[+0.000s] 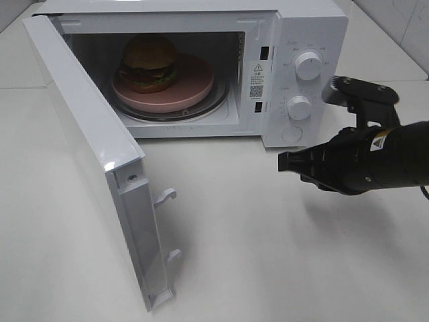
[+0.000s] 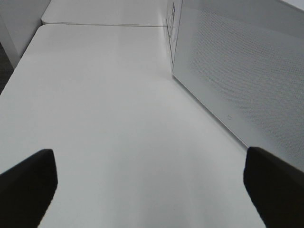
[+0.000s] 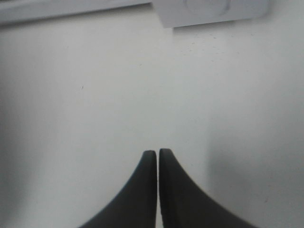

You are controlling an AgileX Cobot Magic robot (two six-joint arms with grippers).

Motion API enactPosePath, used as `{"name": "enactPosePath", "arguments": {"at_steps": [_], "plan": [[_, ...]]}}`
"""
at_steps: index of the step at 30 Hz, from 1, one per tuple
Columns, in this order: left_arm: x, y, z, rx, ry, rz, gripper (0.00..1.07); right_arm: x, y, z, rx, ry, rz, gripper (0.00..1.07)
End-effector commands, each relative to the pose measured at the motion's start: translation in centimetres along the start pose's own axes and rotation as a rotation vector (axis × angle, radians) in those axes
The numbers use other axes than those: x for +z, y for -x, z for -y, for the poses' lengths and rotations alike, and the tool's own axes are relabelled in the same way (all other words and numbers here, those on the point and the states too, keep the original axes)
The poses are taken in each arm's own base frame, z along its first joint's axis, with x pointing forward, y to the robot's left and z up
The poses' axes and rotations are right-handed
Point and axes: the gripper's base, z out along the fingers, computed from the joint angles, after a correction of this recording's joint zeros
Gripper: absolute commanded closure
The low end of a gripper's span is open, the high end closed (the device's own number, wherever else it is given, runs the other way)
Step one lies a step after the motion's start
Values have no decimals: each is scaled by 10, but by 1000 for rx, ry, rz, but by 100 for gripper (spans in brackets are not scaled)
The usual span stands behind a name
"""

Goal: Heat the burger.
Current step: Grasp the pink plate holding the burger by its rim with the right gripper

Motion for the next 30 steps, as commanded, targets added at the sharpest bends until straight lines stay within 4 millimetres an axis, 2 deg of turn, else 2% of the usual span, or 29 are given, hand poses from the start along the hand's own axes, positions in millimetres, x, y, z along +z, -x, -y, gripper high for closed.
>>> {"name": "enactPosePath", "arguments": {"at_steps": [1, 2, 3, 4, 5, 6, 7, 8, 9, 10, 12, 14, 15, 16, 17, 19, 20, 21, 22, 23, 29, 30], "plan": [[0, -1, 0, -2, 2, -2, 7, -6, 5, -6, -300, 28, -101, 96], [0, -1, 0, -2, 2, -2, 7, -6, 5, -6, -300, 28, -101, 96], [0, -1, 0, -2, 2, -2, 7, -8, 10, -9, -365, 38, -121, 87], [0, -1, 0, -2, 2, -2, 7, -9, 15, -10, -415, 39, -126, 72], [0, -1, 0, -2, 2, -2, 7, -9, 15, -10, -415, 39, -126, 72], [0, -1, 0, -2, 2, -2, 7, -10, 18, -11, -442, 39, -126, 64], [0, -1, 0, -2, 2, -2, 7, -12, 24, -12, -519, 39, -130, 43], [0, -1, 0, -2, 2, -2, 7, -12, 24, -12, -519, 39, -130, 43], [0, -1, 0, -2, 2, -2, 7, -13, 29, -14, -615, 46, -160, 23], [0, -1, 0, -2, 2, -2, 7, -13, 29, -14, -615, 46, -160, 23], [0, -1, 0, -2, 2, -2, 7, -12, 40, -18, -759, 76, -220, 6], [0, -1, 0, -2, 2, -2, 7, -12, 42, -19, -800, 88, -245, 7], [0, -1, 0, -2, 2, -2, 7, -10, 49, -27, -888, 110, -267, 7], [0, -1, 0, -2, 2, -2, 7, -10, 49, -27, -888, 110, -267, 7], [0, -1, 0, -2, 2, -2, 7, -9, 59, -35, -985, 134, -278, 7], [0, -1, 0, -2, 2, -2, 7, -9, 64, -39, -1028, 146, -279, 7], [0, -1, 0, -2, 2, -2, 7, -4, 69, -48, -1137, 185, -310, 8], [0, -1, 0, -2, 2, -2, 7, -4, 69, -48, -1137, 185, -310, 8], [0, -1, 0, -2, 2, -2, 7, 1, 74, -54, -1287, 226, -354, 9], [0, -1, 0, -2, 2, -2, 7, 4, 76, -57, -1350, 245, -373, 9], [0, -1, 0, -2, 2, -2, 7, 22, 96, -76, -1482, 278, -433, 11], [0, -1, 0, -2, 2, -2, 7, 28, 106, -86, -1510, 268, -419, 12]]}}
